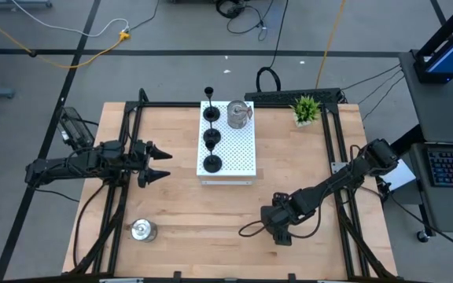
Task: Pick & Place candle stick holders
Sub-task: Put the right silver scented candle on the shelf aligned with the other silver scented candle
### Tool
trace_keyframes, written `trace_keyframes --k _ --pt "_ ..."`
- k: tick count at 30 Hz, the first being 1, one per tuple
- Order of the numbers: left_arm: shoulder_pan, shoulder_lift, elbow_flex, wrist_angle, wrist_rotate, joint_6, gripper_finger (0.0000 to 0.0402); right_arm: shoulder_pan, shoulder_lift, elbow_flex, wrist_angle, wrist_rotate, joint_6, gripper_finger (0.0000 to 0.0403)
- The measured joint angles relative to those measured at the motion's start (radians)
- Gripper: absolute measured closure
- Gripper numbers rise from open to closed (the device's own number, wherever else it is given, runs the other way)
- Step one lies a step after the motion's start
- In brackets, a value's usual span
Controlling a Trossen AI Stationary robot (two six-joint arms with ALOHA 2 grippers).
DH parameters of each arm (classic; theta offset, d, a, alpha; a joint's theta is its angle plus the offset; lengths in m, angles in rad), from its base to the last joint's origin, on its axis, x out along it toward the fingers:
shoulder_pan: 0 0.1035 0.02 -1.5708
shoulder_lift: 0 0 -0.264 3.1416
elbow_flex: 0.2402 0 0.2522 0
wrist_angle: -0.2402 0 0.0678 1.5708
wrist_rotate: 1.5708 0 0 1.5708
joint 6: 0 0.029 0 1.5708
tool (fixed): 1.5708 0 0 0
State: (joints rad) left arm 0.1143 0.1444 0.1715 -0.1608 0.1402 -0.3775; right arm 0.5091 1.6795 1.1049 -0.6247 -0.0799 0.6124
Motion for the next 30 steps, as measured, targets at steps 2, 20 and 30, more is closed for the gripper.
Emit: trace_keyframes --k 2,20,30 --pt "0.0 0.0 0.0 0.0 0.0 0.0 0.0009 0.0 0.0 0.0 -0.002 0.002 -0.004 0.003" --pt "0.0 0.0 0.0 0.0 0.0 -0.005 0.0009 -0.048 -0.064 0.009 -0.062 -0.002 -0.025 0.0054" --pt "0.0 0.0 0.0 0.0 0.0 -0.005 0.0009 -0.18 -0.137 0.226 -0.295 0.03 -0.171 0.0054"
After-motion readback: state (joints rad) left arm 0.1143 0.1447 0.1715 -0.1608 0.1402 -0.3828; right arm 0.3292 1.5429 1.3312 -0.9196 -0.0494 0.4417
